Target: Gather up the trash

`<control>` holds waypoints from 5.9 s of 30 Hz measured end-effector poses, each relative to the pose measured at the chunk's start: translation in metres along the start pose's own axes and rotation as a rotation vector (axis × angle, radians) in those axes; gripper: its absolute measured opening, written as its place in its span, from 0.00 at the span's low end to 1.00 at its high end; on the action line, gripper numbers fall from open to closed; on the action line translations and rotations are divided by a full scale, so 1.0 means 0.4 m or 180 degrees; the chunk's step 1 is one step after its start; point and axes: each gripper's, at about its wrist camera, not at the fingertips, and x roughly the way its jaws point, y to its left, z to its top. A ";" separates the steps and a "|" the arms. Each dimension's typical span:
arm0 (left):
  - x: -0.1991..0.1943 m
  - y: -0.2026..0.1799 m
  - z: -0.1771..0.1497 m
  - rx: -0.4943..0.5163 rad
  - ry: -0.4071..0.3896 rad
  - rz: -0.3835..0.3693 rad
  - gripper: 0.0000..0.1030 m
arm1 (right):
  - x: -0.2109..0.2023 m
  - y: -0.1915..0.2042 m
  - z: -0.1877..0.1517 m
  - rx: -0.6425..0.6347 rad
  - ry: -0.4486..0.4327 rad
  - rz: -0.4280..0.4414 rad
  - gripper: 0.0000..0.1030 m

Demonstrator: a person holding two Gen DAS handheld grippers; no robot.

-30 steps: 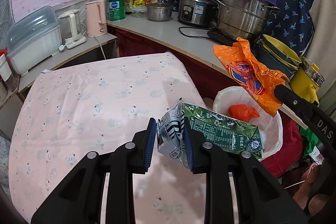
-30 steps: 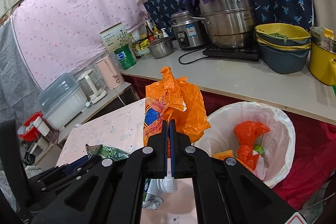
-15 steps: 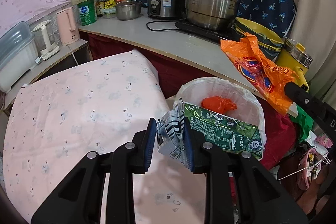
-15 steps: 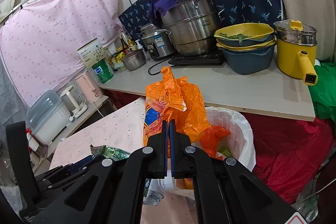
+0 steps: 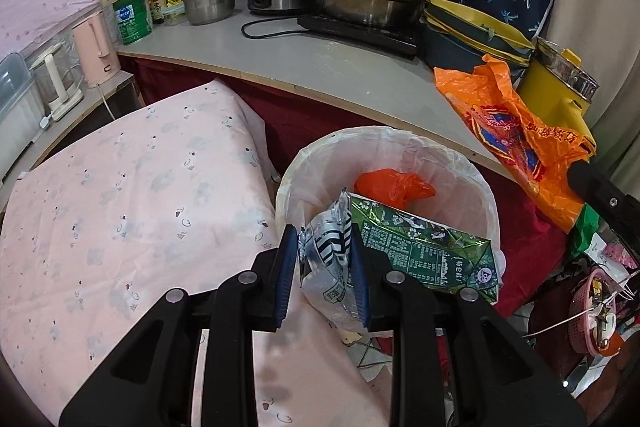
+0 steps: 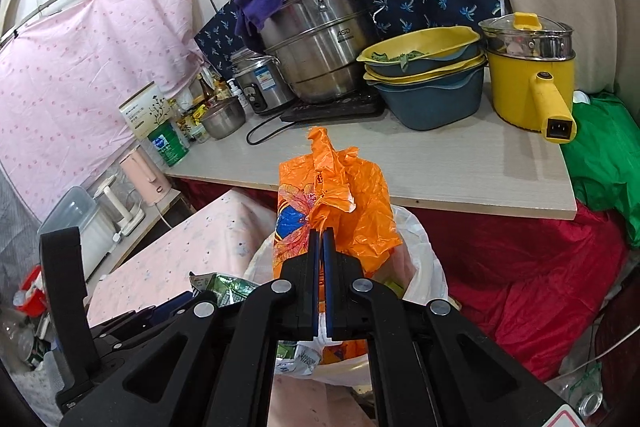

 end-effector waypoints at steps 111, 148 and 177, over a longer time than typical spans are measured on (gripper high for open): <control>-0.142 0.131 -0.157 -0.0290 -0.0134 0.0689 0.85 | -0.020 0.148 -0.187 -0.1132 0.0533 -0.0369 0.94; -0.170 0.143 -0.201 -0.0302 -0.0165 0.0738 0.84 | -0.027 0.179 -0.229 -0.1205 0.0616 -0.0357 0.94; -0.157 0.136 -0.211 -0.0281 -0.0117 0.0734 0.84 | -0.025 0.165 -0.236 -0.1146 0.0640 -0.0378 0.94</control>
